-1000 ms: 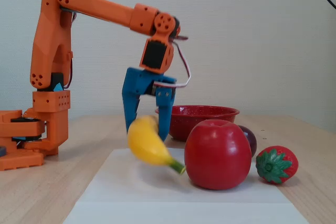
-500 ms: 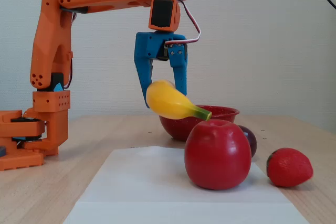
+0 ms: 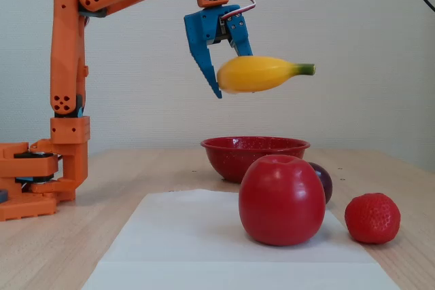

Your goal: Grasp the banana and put it in the red bowl

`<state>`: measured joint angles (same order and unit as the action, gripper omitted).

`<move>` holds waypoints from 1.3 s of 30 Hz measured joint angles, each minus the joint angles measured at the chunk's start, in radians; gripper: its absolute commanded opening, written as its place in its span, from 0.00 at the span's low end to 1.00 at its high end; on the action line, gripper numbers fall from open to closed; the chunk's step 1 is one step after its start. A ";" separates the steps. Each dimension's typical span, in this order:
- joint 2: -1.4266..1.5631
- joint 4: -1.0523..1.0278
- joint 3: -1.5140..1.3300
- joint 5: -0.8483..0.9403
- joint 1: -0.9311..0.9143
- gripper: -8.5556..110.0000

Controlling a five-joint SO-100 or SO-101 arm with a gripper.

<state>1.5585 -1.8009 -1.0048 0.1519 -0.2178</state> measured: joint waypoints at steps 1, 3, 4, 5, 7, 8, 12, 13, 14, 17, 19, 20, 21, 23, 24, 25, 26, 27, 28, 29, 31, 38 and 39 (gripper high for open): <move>0.000 0.000 0.000 0.021 -0.028 0.08; 0.000 0.000 0.000 0.028 -0.087 0.08; 0.000 0.000 0.000 0.048 -0.118 0.08; 0.000 0.000 0.003 0.055 -0.146 0.08; 0.000 0.000 0.021 0.063 -0.196 0.08; 0.000 0.000 0.026 0.084 -0.219 0.08; -0.012 0.017 0.026 0.089 -0.304 0.08; -0.018 0.026 0.026 0.089 -0.321 0.08; -0.025 0.052 0.023 0.089 -0.337 0.08; -0.060 0.161 0.005 0.089 -0.380 0.08; -0.084 0.230 -0.055 0.080 -0.405 0.08; -0.104 0.258 -0.077 0.086 -0.414 0.08; -0.126 0.293 -0.098 0.078 -0.423 0.08; -0.143 0.360 -0.141 0.069 -0.431 0.08; -0.143 0.397 -0.167 0.057 -0.433 0.08; -0.143 0.437 -0.192 0.051 -0.433 0.08; -0.143 0.477 -0.213 0.032 -0.433 0.08; -0.143 0.525 -0.239 0.025 -0.431 0.08; -0.143 0.566 -0.265 0.014 -0.431 0.08; -0.143 0.601 -0.288 0.002 -0.430 0.08; -0.143 0.661 -0.336 -0.023 -0.430 0.16; -0.143 0.698 -0.400 -0.046 -0.430 0.33; -0.143 0.698 -0.399 -0.046 -0.430 0.33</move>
<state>1.4159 -1.1029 -1.4036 0.1058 -0.6473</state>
